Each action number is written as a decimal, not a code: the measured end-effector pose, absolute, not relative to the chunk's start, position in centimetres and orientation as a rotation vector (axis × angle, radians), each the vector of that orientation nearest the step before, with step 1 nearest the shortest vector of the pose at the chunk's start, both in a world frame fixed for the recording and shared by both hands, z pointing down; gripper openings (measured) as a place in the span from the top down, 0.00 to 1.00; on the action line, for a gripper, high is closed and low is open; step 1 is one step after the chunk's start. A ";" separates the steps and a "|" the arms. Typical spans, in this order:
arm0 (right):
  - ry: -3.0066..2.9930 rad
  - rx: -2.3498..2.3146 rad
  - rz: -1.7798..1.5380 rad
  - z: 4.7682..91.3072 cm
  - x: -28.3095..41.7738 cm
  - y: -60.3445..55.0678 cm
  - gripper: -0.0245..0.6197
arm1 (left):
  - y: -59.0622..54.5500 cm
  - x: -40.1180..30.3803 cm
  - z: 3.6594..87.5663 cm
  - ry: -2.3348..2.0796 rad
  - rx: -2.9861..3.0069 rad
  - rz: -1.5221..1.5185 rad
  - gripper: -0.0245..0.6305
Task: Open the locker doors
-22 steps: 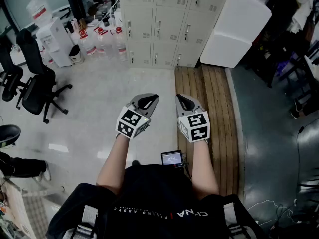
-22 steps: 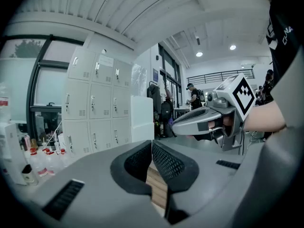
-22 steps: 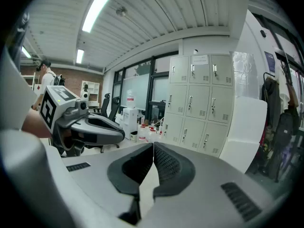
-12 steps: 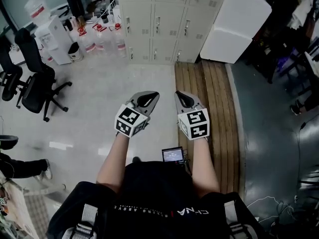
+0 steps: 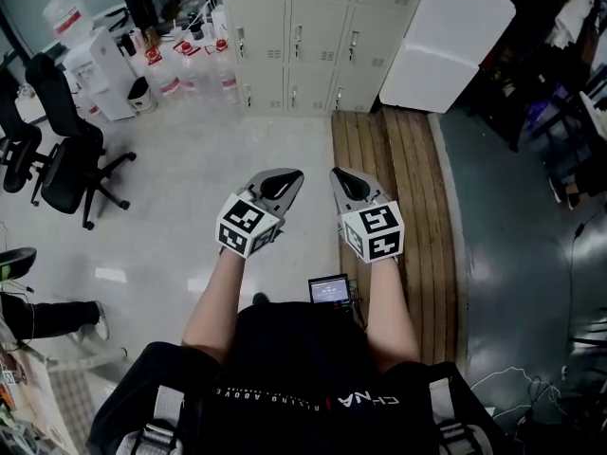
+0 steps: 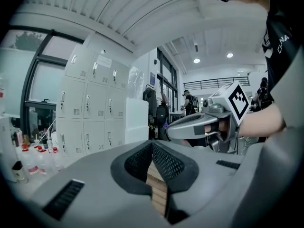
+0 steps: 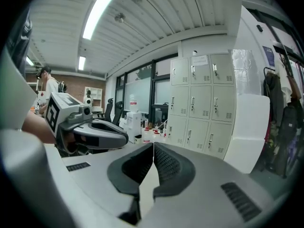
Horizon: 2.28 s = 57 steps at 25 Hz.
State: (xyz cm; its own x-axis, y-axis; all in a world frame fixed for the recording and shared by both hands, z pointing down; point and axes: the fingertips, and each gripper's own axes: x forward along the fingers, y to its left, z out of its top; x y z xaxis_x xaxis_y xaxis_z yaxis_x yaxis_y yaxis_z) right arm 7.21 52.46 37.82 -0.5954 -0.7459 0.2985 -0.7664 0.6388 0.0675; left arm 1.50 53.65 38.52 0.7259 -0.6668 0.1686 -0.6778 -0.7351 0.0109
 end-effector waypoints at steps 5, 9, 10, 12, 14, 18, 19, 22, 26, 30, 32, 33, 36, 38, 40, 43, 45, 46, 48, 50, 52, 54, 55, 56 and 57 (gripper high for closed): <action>-2.561 1.234 0.103 37.6 7.4 52.4 0.91 | 53.7 1.5 38.3 -1.107 2.859 0.235 0.93; -2.559 1.246 0.104 37.4 7.9 52.3 0.91 | 53.6 1.9 38.2 -1.114 2.861 0.235 0.93; -2.561 1.247 0.108 37.4 8.1 52.3 0.91 | 53.6 2.0 38.3 -1.113 2.860 0.237 0.93; -2.568 1.246 0.116 37.5 8.2 52.4 0.91 | 53.7 2.2 38.5 -1.109 2.856 0.241 0.93; -2.571 1.247 0.124 37.8 8.4 52.6 0.91 | 53.8 2.4 38.8 -1.106 2.851 0.245 0.93; -2.574 1.250 0.138 38.2 9.5 52.8 0.91 | 53.8 3.4 39.2 -1.110 2.843 0.254 0.93; -2.574 1.251 0.142 38.3 9.9 52.8 0.91 | 53.8 3.9 39.4 -1.112 2.841 0.257 0.93; -2.572 1.253 0.151 38.6 11.4 52.7 0.91 | 53.7 5.2 39.8 -1.117 2.835 0.267 0.93; -2.574 1.255 0.159 38.8 13.9 52.5 0.91 | 53.3 7.5 40.2 -1.136 2.822 0.282 0.93; -2.600 1.270 0.194 39.4 16.3 52.4 0.91 | 53.4 10.1 40.6 -1.159 2.811 0.286 0.93; -2.614 1.265 0.218 40.0 17.1 52.2 0.91 | 53.6 11.1 41.0 -1.163 2.798 0.287 0.93; -2.617 1.259 0.228 40.3 17.3 52.0 0.91 | 53.7 11.4 41.4 -1.162 2.791 0.297 0.93; -2.615 1.242 0.256 41.3 17.6 51.3 0.91 | 52.9 11.1 42.7 -1.178 2.748 0.317 0.93; -2.611 1.242 0.268 41.7 17.6 50.3 0.91 | 51.7 10.6 43.1 -1.188 2.724 0.314 0.93; -2.598 1.255 0.280 42.1 17.7 48.9 0.91 | 50.2 10.4 43.4 -1.185 2.716 0.316 0.93; -2.565 1.273 0.286 42.9 17.5 46.3 0.91 | 47.4 9.7 43.7 -1.179 2.695 0.272 0.93; -2.548 1.283 0.282 43.3 16.8 44.2 0.91 | 45.0 9.2 43.7 -1.160 2.686 0.233 0.93; -2.539 1.290 0.280 43.5 16.4 43.0 0.91 | 43.6 8.9 43.7 -1.151 2.691 0.230 0.93; -2.517 1.300 0.270 43.5 15.6 40.3 0.91 | 40.7 8.3 43.5 -1.131 2.709 0.238 0.93; -2.498 1.309 0.255 43.0 14.5 37.4 0.91 | 37.6 7.4 43.0 -1.104 2.720 0.232 0.93; -2.488 1.323 0.241 42.2 13.5 34.3 0.91 | 34.4 6.2 42.6 -1.088 2.724 0.234 0.93; -2.480 1.345 0.233 41.7 12.4 31.5 0.91 | 31.6 5.1 42.5 -1.067 2.729 0.245 0.93; -2.477 1.360 0.232 41.5 11.9 30.3 0.91 | 30.4 4.6 42.5 -1.051 2.732 0.244 0.93; -2.474 1.376 0.233 41.3 11.4 29.1 0.91 | 29.2 4.0 42.4 -1.033 2.733 0.241 0.93; -2.471 1.389 0.236 41.2 10.7 27.9 0.91 | 28.1 3.4 42.3 -1.019 2.734 0.238 0.93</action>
State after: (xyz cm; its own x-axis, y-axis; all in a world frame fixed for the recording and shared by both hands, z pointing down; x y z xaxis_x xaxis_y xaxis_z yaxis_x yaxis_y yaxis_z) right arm 10.74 27.93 41.20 -0.4897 -0.8056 0.3334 -0.8541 0.5201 0.0021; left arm 3.39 28.08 42.34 0.7475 -0.6253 0.2243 -0.6599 -0.7376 0.1428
